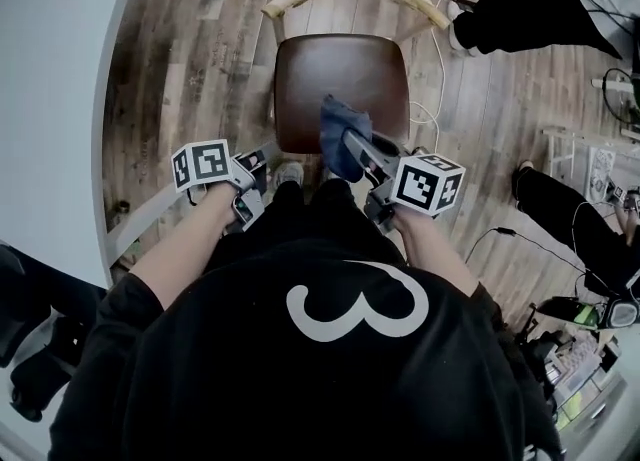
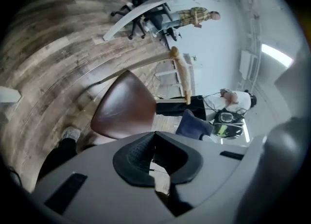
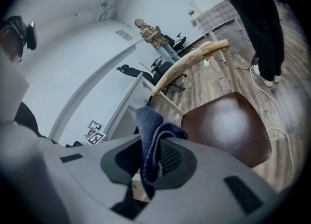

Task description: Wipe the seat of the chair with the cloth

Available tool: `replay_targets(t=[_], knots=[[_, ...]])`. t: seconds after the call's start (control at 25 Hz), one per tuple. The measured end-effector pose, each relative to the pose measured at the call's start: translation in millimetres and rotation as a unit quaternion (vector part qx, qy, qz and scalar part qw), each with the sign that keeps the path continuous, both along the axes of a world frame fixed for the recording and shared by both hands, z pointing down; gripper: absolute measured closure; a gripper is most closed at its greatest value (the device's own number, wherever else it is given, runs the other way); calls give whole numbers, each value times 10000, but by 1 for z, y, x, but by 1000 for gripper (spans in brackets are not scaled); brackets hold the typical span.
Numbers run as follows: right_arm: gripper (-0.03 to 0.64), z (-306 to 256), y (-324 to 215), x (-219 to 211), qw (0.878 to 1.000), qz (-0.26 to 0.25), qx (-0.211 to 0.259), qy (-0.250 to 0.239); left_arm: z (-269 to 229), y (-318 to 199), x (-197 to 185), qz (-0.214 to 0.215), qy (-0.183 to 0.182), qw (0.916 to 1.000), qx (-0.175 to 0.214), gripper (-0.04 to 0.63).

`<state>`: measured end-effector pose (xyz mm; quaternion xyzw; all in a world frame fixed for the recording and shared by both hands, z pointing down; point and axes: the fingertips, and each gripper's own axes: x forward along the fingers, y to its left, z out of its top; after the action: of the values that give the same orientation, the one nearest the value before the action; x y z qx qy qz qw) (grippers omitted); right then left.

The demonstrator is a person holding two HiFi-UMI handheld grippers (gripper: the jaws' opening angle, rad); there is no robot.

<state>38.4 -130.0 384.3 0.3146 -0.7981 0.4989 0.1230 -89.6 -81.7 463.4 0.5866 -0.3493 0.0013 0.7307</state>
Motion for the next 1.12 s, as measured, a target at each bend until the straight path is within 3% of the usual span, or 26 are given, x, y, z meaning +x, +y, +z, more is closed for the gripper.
replay_targets(t=[0.12,0.24,0.52,0.68,0.92,1.12], knots=[[563,52,-5,-4,9991,-296,-214,216,46,9,-8,-33,-260,9981,-563,583],[563,104,8,4,9958,-416,-675,456,71,31,-11,120,-565,9949,-832,583],[563,159,-19,18,9882,-929,-780,933,98,35,2,255,-840,9931,-774,583],[563,162,-46,-2,9903,-968,-601,797,104,12,6,26,-835,9944,-641,583],[563,166,-97,-44,9963,-589,-505,364,112,-21,4,28,-900,9951,-411,583],[563,175,-134,-74,9982,-376,-435,147,122,-43,-9,-212,-898,9950,-372,583]])
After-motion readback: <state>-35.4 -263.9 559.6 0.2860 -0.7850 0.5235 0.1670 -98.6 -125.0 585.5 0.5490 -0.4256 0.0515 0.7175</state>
